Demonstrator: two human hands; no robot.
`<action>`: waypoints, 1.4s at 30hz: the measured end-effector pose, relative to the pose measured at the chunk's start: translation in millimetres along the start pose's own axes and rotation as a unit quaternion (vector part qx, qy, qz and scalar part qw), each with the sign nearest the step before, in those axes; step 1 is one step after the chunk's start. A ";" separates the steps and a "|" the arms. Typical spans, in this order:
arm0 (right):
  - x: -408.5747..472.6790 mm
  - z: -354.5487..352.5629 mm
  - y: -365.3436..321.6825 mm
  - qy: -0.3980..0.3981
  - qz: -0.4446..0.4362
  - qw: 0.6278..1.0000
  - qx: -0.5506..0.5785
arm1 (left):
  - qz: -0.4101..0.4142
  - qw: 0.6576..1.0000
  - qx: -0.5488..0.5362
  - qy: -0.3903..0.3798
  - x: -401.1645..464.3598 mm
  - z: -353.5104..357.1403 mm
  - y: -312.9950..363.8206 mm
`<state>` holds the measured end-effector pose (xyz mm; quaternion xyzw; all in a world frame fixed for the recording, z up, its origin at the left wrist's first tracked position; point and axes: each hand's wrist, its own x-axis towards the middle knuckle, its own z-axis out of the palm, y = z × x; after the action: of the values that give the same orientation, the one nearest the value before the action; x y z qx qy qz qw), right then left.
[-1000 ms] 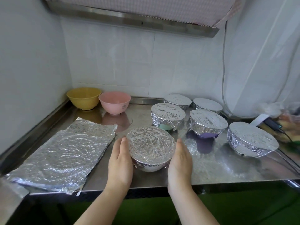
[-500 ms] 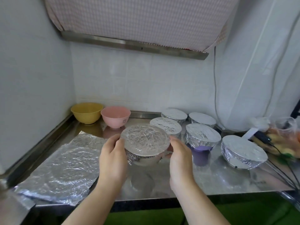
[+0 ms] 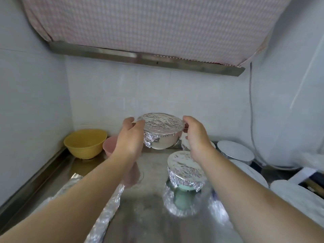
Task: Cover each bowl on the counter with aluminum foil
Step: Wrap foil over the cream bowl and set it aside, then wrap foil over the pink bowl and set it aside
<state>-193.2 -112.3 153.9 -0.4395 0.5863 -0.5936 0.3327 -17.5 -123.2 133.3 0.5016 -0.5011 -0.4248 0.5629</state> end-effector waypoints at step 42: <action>32.8 93.7 100.0 -0.202 -0.201 0.861 -0.420 | -0.071 0.943 0.325 0.006 63.8 -28.5 -120.6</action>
<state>-132.6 -189.1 52.4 -0.7562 0.5991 -0.2428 0.1011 22.4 -198.2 22.8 0.6941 -0.5717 -0.2746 0.3406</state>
